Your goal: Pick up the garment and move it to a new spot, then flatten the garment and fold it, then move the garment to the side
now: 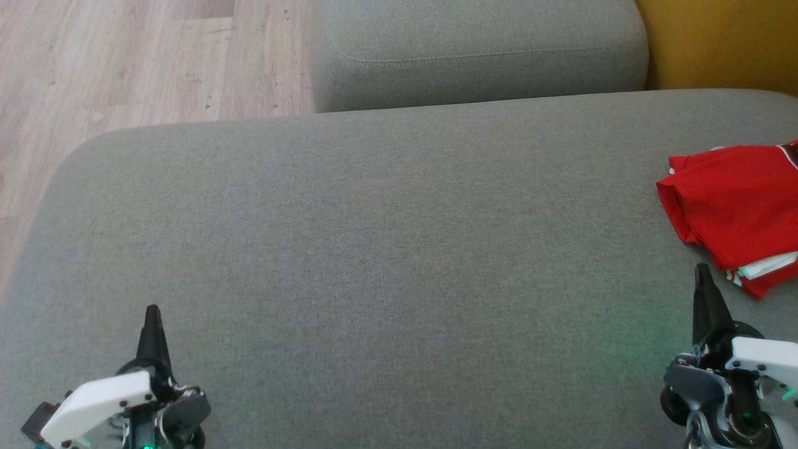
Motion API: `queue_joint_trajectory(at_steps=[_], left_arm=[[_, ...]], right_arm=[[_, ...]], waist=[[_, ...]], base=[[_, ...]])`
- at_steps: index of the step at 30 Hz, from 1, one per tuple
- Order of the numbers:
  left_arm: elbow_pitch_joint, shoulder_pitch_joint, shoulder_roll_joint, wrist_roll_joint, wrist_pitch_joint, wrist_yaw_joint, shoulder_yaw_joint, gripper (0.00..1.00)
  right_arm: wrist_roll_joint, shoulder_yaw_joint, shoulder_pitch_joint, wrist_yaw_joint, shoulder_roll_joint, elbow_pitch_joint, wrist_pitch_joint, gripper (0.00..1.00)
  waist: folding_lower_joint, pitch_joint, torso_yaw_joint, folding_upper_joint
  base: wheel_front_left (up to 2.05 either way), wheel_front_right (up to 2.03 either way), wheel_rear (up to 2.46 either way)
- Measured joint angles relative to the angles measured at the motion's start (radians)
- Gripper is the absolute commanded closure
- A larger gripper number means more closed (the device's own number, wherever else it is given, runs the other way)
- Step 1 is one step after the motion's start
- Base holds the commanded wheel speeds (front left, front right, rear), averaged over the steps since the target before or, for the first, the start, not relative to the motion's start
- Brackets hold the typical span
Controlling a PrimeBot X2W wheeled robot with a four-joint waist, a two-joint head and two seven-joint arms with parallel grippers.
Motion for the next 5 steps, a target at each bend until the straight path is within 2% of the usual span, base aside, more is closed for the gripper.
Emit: queue_joint_trajectory(at_steps=[5], left_arm=[[0.000, 0.000, 0.000, 0.000, 0.003, 0.000, 0.001, 1.00]], right_arm=[[0.000, 0.000, 0.000, 0.000, 0.000, 0.000, 0.000, 1.00]], waist=[[0.0000, 0.000, 0.000, 0.0000]], base=[[0.00, 0.00, 0.00]])
